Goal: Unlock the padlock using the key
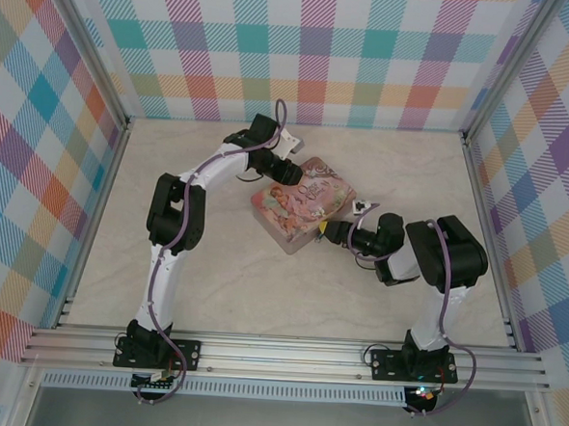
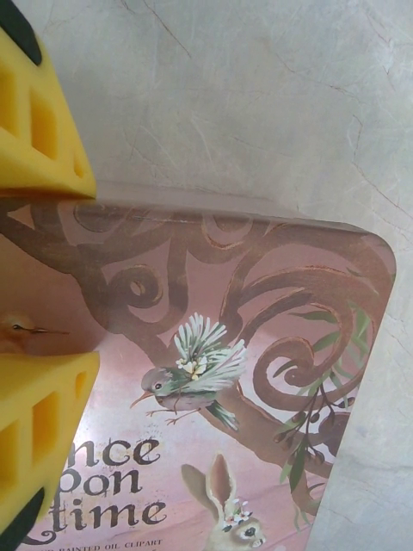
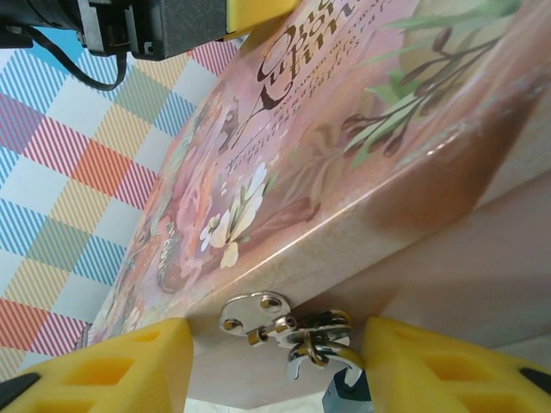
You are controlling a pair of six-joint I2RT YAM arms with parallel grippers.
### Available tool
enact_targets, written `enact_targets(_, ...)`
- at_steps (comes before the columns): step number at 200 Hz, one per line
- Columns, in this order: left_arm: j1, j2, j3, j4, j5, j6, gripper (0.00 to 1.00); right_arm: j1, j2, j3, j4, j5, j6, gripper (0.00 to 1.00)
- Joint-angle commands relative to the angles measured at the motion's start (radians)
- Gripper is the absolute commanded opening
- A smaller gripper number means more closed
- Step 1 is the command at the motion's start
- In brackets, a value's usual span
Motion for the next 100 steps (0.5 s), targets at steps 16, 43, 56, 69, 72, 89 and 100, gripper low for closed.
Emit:
enact_targets(16, -0.007, 0.079, -0.021, -0.127, -0.140, 0.040, 0.43, 0.022, 0.010, -0.022, 0.010, -0.044, -0.018, 0.51)
enact_targets(43, -0.006, 0.078, -0.025, -0.126, -0.140, 0.042, 0.42, 0.023, 0.000, -0.030, 0.009, -0.053, -0.023, 0.48)
enact_targets(56, -0.007, 0.078, -0.027, -0.126, -0.140, 0.042, 0.42, 0.023, -0.003, -0.035, 0.007, -0.057, -0.027, 0.47)
enact_targets(69, -0.007, 0.078, -0.026, -0.126, -0.140, 0.041, 0.42, 0.023, -0.005, -0.040, 0.004, -0.057, -0.032, 0.46)
enact_targets(72, -0.007, 0.076, -0.026, -0.124, -0.140, 0.041, 0.42, 0.022, -0.006, -0.041, 0.005, -0.057, -0.033, 0.45)
enact_targets(89, -0.007, 0.077, -0.027, -0.125, -0.140, 0.042, 0.42, 0.023, -0.006, -0.048, 0.006, -0.054, -0.037, 0.43)
enact_targets(100, -0.007, 0.076, -0.029, -0.124, -0.140, 0.041, 0.42, 0.023, -0.007, -0.050, 0.010, -0.050, -0.037, 0.42)
